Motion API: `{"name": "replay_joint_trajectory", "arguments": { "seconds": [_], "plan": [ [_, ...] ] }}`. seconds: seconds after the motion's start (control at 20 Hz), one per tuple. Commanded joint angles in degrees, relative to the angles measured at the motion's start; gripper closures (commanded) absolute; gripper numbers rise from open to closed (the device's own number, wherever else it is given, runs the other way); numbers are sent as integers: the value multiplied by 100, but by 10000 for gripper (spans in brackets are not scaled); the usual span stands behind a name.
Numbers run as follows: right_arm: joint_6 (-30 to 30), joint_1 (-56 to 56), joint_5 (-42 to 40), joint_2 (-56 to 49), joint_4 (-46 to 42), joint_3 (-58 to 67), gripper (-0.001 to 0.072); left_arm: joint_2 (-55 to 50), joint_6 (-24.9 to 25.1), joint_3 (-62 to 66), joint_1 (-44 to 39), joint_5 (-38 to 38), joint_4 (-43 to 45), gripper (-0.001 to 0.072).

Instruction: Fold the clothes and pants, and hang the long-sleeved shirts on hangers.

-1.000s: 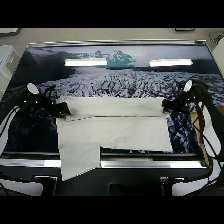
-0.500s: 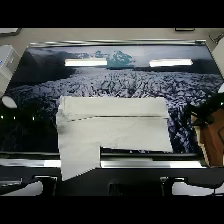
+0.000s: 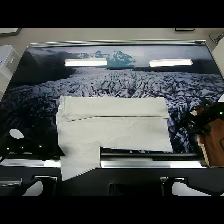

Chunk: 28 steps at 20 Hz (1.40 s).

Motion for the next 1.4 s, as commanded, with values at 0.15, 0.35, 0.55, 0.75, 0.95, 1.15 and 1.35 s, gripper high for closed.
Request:
{"name": "replay_joint_trajectory", "arguments": {
  "seconds": [0.15,0.35,0.55,0.75,0.95,1.15,1.35],
  "plan": [
    [-87,-4,125,26,59,-37,142,-35,-68,-313,-304,656,-356,315],
    [-131,-4,96,315,-175,-723,131,-44,-310,-372,-330,949,-376,680],
    [-474,-4,-446,625,-48,-2208,83,13,-243,-372,-330,883,-372,682],
    [-560,-4,-1182,625,326,-2643,109,212,-247,-372,-330,844,-369,682],
    [-538,-4,-1521,608,435,-2774,145,358,-249,-358,-330,809,-372,682],
    [-455,-2,-1718,422,866,-2771,346,413,-251,-345,-330,765,-374,682],
    [-481,-4,-1541,439,914,-2673,669,433,-245,-304,-330,658,-372,682]
  ]
}}
